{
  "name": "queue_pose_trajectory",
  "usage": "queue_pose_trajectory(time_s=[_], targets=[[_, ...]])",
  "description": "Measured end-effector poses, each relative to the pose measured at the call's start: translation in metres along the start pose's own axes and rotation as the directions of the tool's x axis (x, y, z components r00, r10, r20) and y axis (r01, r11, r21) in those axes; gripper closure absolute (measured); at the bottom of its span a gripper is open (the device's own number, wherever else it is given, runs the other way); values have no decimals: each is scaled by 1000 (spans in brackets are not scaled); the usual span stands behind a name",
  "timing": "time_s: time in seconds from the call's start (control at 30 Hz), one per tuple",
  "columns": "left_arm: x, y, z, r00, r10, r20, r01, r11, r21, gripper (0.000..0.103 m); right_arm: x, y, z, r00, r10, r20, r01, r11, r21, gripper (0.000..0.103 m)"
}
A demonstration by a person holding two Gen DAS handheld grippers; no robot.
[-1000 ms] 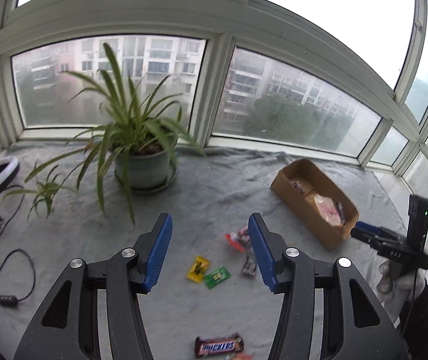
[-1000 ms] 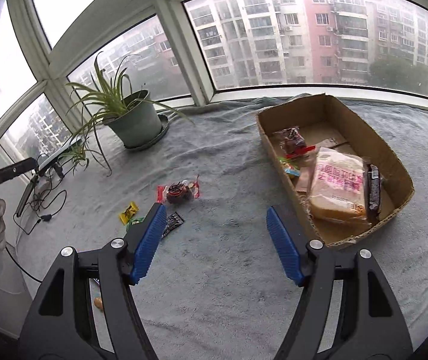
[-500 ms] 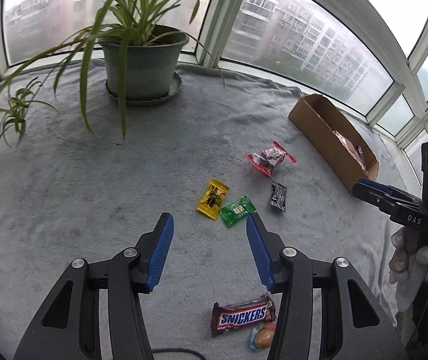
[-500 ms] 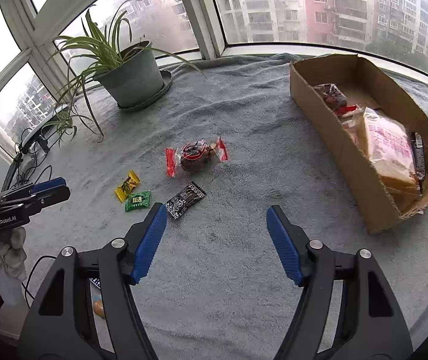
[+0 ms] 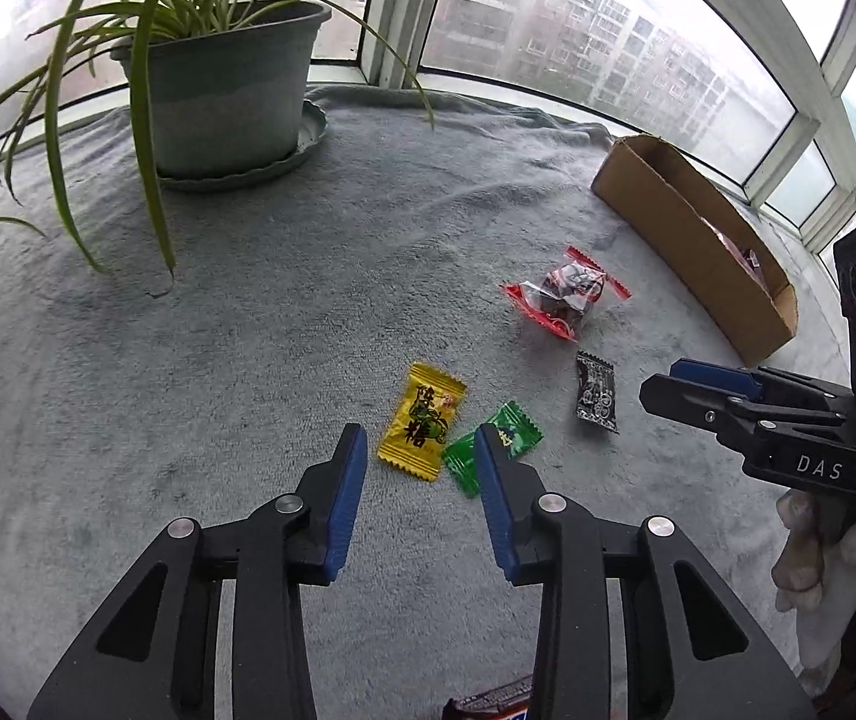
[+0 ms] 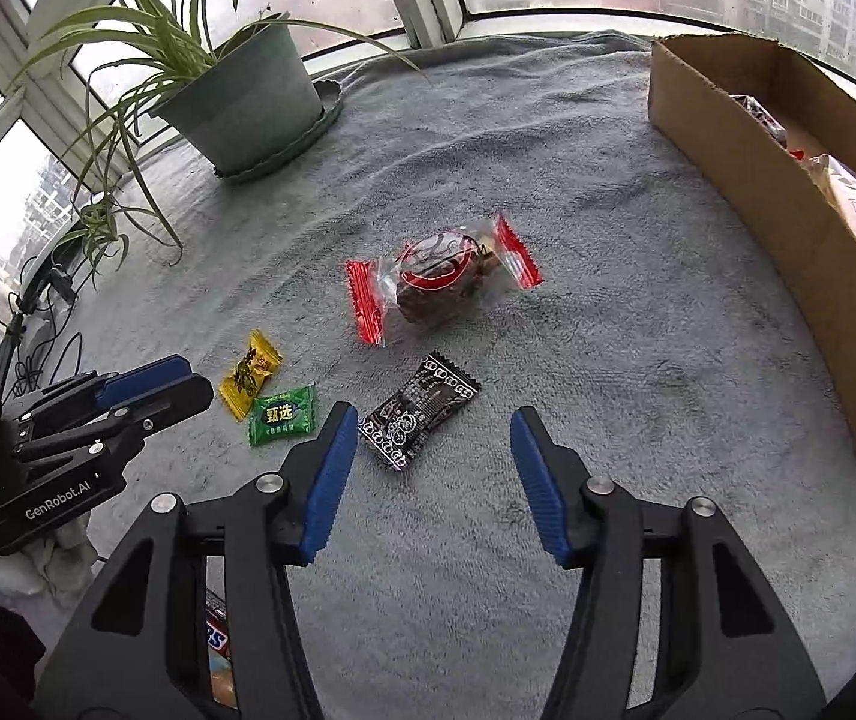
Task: Organize snacks
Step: 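Grasp the yellow candy with the left tool while the right tool grasps the black candy packet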
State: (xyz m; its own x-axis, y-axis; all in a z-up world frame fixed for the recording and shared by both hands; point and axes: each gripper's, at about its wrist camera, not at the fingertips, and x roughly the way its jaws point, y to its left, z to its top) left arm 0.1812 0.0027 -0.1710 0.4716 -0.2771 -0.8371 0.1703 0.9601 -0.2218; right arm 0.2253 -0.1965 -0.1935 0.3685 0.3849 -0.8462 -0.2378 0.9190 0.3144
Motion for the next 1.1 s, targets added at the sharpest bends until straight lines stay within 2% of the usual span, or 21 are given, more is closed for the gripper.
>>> queue_pose_trajectory(time_s=[0.2,0.47,0.53,0.67,0.83,0.97,1.1], targets=[[10,-4,4,1000,-1,-15,1,1000,31,73,17,7,5,999,-26,-26,26,1000,-9,59],[26,-8,6,999,21,-39,-19,998,61,73,27,19,6,996,-85,-32,82,992,-94,59],[29,-10,6,999,28,-46,-25,997,76,73,27,23,5,994,-104,-34,99,986,-136,61],[33,-13,4,998,54,-45,-49,994,99,74,27,27,1,988,-149,-28,138,963,-232,73],[33,-10,5,997,70,-40,-66,994,93,81,25,23,1,989,-145,-29,133,957,-256,80],[34,-13,4,996,85,-29,-81,991,108,82,23,21,1,991,-128,-26,117,963,-244,82],[32,-10,3,997,74,-32,-71,994,84,82,18,17,1,995,-95,-24,87,974,-209,86]])
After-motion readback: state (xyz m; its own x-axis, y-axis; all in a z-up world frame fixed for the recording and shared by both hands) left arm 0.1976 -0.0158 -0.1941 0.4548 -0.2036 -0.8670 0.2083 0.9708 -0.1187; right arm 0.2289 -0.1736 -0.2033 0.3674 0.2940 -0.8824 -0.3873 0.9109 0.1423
